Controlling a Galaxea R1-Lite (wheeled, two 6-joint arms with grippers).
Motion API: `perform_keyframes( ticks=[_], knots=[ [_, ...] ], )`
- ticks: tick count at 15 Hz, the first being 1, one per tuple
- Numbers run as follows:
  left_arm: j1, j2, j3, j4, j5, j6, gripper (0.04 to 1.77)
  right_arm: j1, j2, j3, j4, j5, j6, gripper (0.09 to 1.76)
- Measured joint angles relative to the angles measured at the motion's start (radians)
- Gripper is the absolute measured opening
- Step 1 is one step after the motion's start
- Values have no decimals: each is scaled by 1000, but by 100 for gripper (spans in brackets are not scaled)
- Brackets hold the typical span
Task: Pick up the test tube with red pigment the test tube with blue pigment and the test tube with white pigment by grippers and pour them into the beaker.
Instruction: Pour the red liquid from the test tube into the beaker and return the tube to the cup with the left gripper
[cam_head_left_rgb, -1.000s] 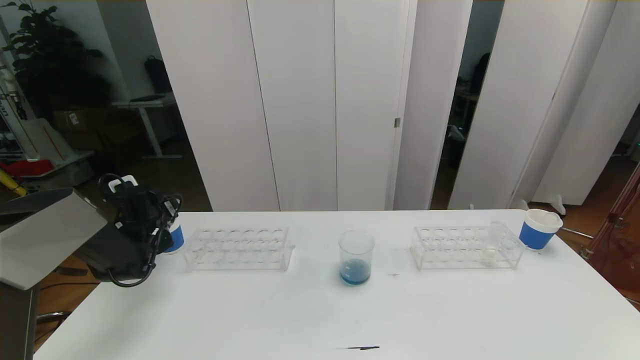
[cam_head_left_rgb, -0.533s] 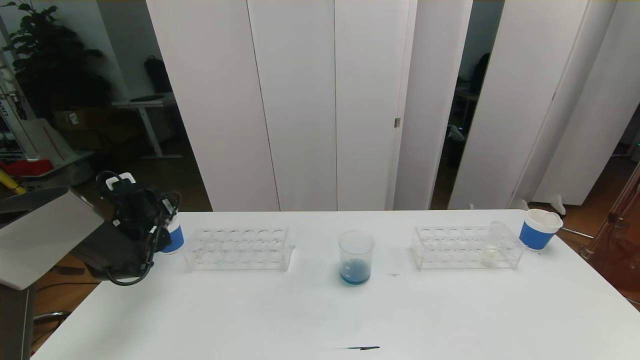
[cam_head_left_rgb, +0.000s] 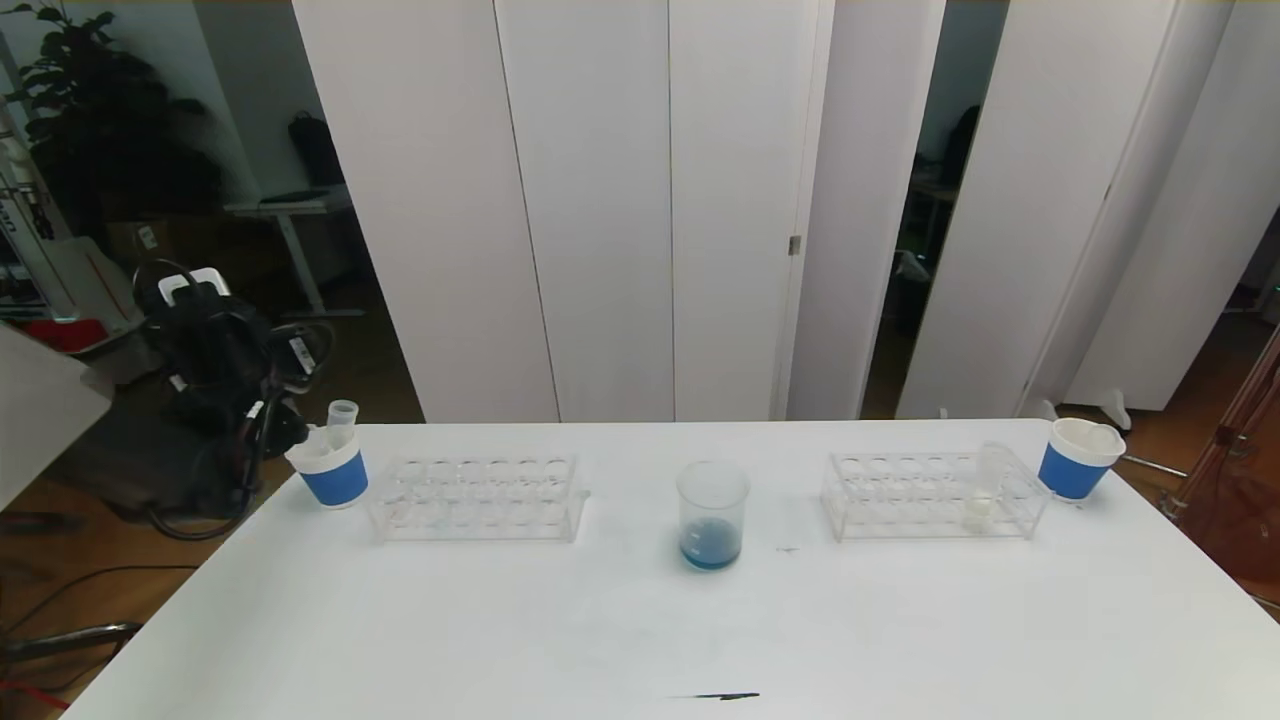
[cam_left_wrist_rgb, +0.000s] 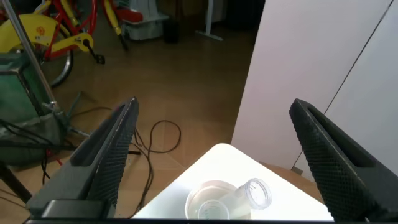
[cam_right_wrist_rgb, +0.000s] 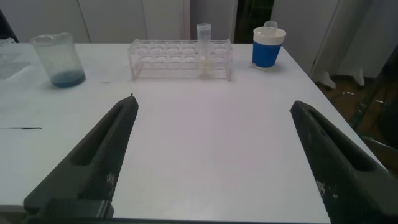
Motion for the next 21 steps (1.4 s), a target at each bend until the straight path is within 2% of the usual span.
perform_keyframes(
  ticks=[3, 8, 10, 13, 16, 18, 21],
  knots=[
    [-11, -165, 41, 125, 0, 39, 173, 0, 0, 0, 0, 0, 0, 175],
    [-34, -504, 121, 529, -10, 78, 173, 0, 0, 0, 0, 0, 0, 175],
    [-44, -661, 177, 672, -66, 109, 173, 0, 0, 0, 0, 0, 0, 175],
    [-55, -907, 281, 831, -179, 149, 173, 0, 0, 0, 0, 0, 0, 175],
    [-61, -1161, 362, 1035, -284, 168, 173, 0, 0, 0, 0, 0, 0, 175],
    [-64, -1328, 393, 1179, -325, 172, 173, 0, 0, 0, 0, 0, 0, 175],
    [-79, -1549, 421, 1356, -343, 175, 173, 0, 0, 0, 0, 0, 0, 175]
  ],
)
